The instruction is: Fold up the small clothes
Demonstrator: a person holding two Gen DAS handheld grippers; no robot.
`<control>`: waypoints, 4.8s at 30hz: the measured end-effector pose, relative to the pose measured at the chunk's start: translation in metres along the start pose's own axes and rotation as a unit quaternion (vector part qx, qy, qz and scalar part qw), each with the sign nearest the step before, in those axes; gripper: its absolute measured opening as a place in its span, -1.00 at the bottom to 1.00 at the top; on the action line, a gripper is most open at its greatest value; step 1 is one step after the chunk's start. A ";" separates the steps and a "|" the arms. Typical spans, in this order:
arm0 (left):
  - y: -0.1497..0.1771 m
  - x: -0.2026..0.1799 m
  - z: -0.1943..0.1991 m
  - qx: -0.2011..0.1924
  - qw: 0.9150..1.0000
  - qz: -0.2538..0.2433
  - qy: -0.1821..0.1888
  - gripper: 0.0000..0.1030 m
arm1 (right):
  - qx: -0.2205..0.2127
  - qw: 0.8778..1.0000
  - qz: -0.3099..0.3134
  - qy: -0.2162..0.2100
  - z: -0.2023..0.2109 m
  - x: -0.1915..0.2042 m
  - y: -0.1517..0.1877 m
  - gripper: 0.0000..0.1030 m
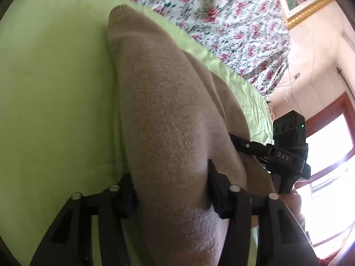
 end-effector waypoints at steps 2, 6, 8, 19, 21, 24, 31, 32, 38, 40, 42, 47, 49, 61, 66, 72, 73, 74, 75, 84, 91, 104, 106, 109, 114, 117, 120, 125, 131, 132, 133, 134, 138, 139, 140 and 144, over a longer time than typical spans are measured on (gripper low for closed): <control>0.004 -0.007 0.017 -0.008 1.000 -0.009 -0.002 -0.15 | -0.014 1.000 -0.002 -0.016 0.010 0.013 0.003 -0.38; 0.016 -0.016 0.069 -0.029 0.999 -0.032 -0.014 -0.16 | -0.016 0.998 0.017 -0.054 0.020 0.059 0.026 -0.39; 0.024 -0.013 0.107 -0.039 0.998 -0.038 -0.019 -0.16 | -0.012 0.996 0.028 -0.078 0.017 0.085 0.040 -0.39; 0.088 0.069 0.198 -0.033 0.996 0.009 -0.078 -0.12 | 0.048 0.991 0.073 -0.098 -0.050 0.168 0.112 -0.39; 0.101 0.090 0.192 -0.029 0.995 0.027 -0.092 -0.04 | 0.043 0.993 0.071 -0.089 -0.056 0.164 0.117 -0.38; 0.105 0.095 0.198 -0.049 0.995 0.043 -0.074 0.12 | 0.046 0.993 0.068 -0.082 -0.053 0.161 0.117 -0.24; 0.095 0.091 0.237 -0.113 0.987 0.043 -0.110 0.29 | -0.015 0.995 0.090 -0.029 -0.013 0.162 0.090 -0.12; 0.091 0.090 0.244 -0.126 0.984 0.042 -0.115 0.29 | -0.024 0.995 0.091 -0.033 -0.010 0.166 0.082 -0.12; 0.082 0.097 0.242 -0.125 0.980 0.044 -0.145 0.23 | 0.010 0.996 0.093 0.002 -0.055 0.178 0.060 -0.44; 0.083 0.100 0.236 -0.113 0.981 0.042 -0.154 0.11 | 0.001 0.996 0.084 -0.006 -0.055 0.181 0.055 -0.83; 0.082 0.096 0.230 -0.106 0.981 0.034 -0.156 0.07 | -0.039 0.994 0.093 -0.031 -0.032 0.193 0.051 -0.83; 0.087 0.081 0.214 -0.088 0.981 -0.008 -0.171 0.08 | -0.084 0.992 0.097 -0.009 -0.002 0.179 0.059 -0.84; 0.092 0.084 0.206 -0.074 0.981 -0.017 -0.180 0.10 | -0.053 0.995 0.079 0.009 -0.024 0.161 0.066 -0.84; 0.109 0.061 0.232 -0.098 0.978 -0.020 -0.185 0.06 | -0.072 0.994 0.082 0.030 0.014 0.165 0.081 -0.73; 0.133 0.008 0.247 -0.122 0.987 -0.056 -0.088 0.02 | -0.058 0.990 0.126 -0.031 0.040 0.205 0.137 -0.73; 0.171 0.024 0.215 -0.066 0.996 -0.032 -0.058 -0.15 | -0.018 0.990 0.136 0.027 0.001 0.184 0.178 -0.73; 0.175 0.035 0.210 -0.057 0.996 -0.021 -0.066 -0.33 | -0.020 0.990 0.131 0.048 -0.007 0.171 0.176 -0.87; 0.179 0.045 0.206 -0.052 0.996 -0.010 -0.070 -0.65 | -0.021 0.991 0.122 0.048 -0.010 0.164 0.174 -0.95; 0.182 0.054 0.205 -0.052 0.996 0.002 -0.073 -0.78 | -0.020 0.993 0.106 0.042 -0.013 0.156 0.172 -1.00; 0.197 0.041 0.256 -0.093 0.992 -0.002 -0.086 -0.52 | -0.043 0.992 0.112 0.028 0.025 0.165 0.175 -0.93; 0.248 0.030 0.274 -0.097 0.983 -0.055 -0.145 0.26 | -0.039 0.992 0.120 0.000 0.045 0.174 0.206 -0.93; 0.250 0.054 0.251 -0.123 0.948 -0.083 -0.280 -0.74 | -0.018 0.995 0.097 0.024 0.017 0.151 0.221 -0.93; 0.248 0.053 0.256 -0.144 0.947 -0.070 -0.280 -0.84 | -0.020 0.995 0.092 0.026 0.016 0.148 0.220 -0.93; 0.254 0.055 0.254 -0.141 0.938 -0.073 -0.308 -0.86 | -0.024 0.996 0.085 0.026 0.017 0.142 0.220 -0.94; 0.262 0.059 0.258 -0.116 0.956 -0.054 -0.262 -0.87 | -0.023 0.996 0.079 0.032 0.021 0.137 0.218 -0.94; 0.262 0.044 0.278 -0.130 0.962 -0.063 -0.233 -0.86 | -0.028 0.995 0.084 0.045 0.032 0.138 0.216 -0.93; 0.248 0.019 0.294 -0.156 0.966 -0.084 -0.187 -0.86 | -0.039 0.994 0.093 0.037 0.041 0.149 0.213 -0.93; 0.225 0.009 0.257 -0.125 0.977 -0.108 -0.135 -0.79 | -0.027 0.990 0.130 0.048 0.029 0.165 0.223 -0.92; 0.235 0.046 0.214 -0.064 0.984 -0.066 -0.152 -0.93 | -0.032 0.987 0.131 0.090 0.024 0.134 0.226 -0.98; 0.235 0.046 0.214 -0.064 0.984 -0.065 -0.155 -0.93 | -0.033 0.987 0.129 0.090 0.024 0.133 0.225 -0.98; 0.236 0.046 0.215 -0.066 0.984 -0.063 -0.156 -0.93 | -0.034 0.987 0.130 0.093 0.025 0.133 0.225 -0.98; 0.237 0.045 0.215 -0.068 0.984 -0.059 -0.154 -0.93 | -0.036 0.985 0.135 0.097 0.025 0.134 0.225 -0.98; 0.241 0.047 0.216 -0.072 0.985 -0.044 -0.149 -0.93 | -0.043 0.983 0.144 0.107 0.028 0.132 0.228 -0.98; 0.239 0.045 0.216 -0.072 0.985 -0.042 -0.151 -0.93 | -0.044 0.984 0.140 0.105 0.029 0.130 0.229 -0.98; 0.238 0.045 0.215 -0.071 0.985 -0.041 -0.152 -0.93 | -0.044 0.984 0.137 0.103 0.030 0.129 0.229 -0.98; 0.240 0.045 0.221 -0.067 0.984 -0.043 -0.161 -0.93 | -0.048 0.984 0.133 0.107 0.038 0.126 0.234 -0.98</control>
Point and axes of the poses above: each gripper's, at about its wrist camera, not at the fingertips, and z roughly against the way its jaws point, x to its left, y to its underside, the point moved 8 cm from there along -z, roughly the way its jaws point, and after that the axes turned 7 degrees about y, right-handed, at the moved point
